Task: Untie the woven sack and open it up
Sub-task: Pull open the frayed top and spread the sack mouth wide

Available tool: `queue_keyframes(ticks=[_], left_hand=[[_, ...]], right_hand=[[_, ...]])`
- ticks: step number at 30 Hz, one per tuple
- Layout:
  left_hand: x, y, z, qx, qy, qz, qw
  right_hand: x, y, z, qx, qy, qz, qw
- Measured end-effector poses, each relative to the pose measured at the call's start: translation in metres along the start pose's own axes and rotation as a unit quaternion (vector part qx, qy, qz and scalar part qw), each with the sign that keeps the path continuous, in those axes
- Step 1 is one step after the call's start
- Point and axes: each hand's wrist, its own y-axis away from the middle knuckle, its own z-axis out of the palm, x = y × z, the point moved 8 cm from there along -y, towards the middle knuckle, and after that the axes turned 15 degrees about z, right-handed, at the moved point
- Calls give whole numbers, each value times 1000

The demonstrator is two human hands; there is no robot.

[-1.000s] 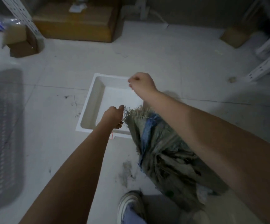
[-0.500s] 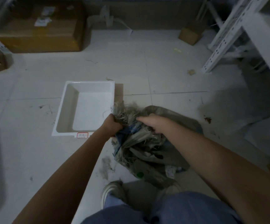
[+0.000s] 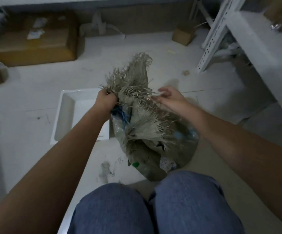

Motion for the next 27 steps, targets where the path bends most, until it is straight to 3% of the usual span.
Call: queue_keyframes(ticks=[7, 11, 13, 17, 20, 22, 25, 27], left_hand=[[58, 11, 17, 10, 113, 2, 994], [90, 20, 44, -51, 169, 39, 983], [96, 22, 58, -60, 177, 42, 981], [70, 19, 65, -11, 78, -24, 997], [50, 22, 56, -18, 3, -49, 999], [45, 29, 54, -41, -21, -32, 998], [48, 36, 67, -96, -87, 42, 991], [48, 33, 65, -70, -116, 67, 989]], right_hand=[[-17, 33, -16, -115, -73, -32, 990], [-56, 54, -24, -84, -137, -98, 982], [-67, 56, -25, -41, -117, -103, 987], [-49, 39, -25, 39, -137, -41, 989], [-28, 28, -21, 76, -158, 8, 984], [-27, 23, -17, 101, -142, -14, 985], [-32, 23, 4, 69, -93, -46, 992], [-34, 28, 17, 13, -85, -74, 994]])
